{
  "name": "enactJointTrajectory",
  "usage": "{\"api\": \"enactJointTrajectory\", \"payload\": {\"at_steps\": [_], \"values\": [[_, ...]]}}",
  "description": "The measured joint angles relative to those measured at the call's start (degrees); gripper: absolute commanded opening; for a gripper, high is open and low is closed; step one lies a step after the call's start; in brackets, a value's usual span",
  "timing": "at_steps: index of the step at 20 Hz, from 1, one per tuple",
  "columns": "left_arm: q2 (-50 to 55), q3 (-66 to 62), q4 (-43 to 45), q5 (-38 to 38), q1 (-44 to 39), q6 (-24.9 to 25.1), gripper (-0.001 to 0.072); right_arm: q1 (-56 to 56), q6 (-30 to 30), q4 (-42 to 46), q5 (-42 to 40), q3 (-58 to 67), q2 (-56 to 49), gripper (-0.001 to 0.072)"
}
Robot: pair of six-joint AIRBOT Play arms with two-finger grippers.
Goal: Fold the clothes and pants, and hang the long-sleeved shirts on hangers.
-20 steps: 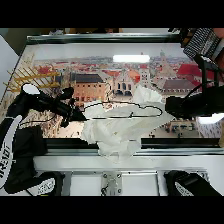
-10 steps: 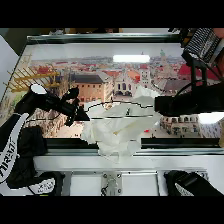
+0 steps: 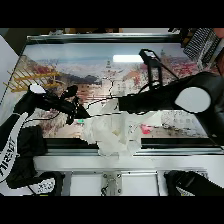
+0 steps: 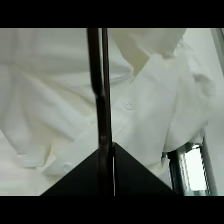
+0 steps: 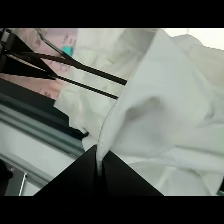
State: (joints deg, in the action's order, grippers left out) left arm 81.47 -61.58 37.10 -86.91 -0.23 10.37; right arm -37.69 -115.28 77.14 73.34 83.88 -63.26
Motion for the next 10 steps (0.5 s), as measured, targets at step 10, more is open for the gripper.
{"api": "enactJointTrajectory", "payload": {"at_steps": [10], "values": [[0.0,0.0,-1.0,-0.9,0.4,1.3,0.0021,-3.7,2.0,-2.6,-10.3,0.0,-4.7,0.0015]]}}
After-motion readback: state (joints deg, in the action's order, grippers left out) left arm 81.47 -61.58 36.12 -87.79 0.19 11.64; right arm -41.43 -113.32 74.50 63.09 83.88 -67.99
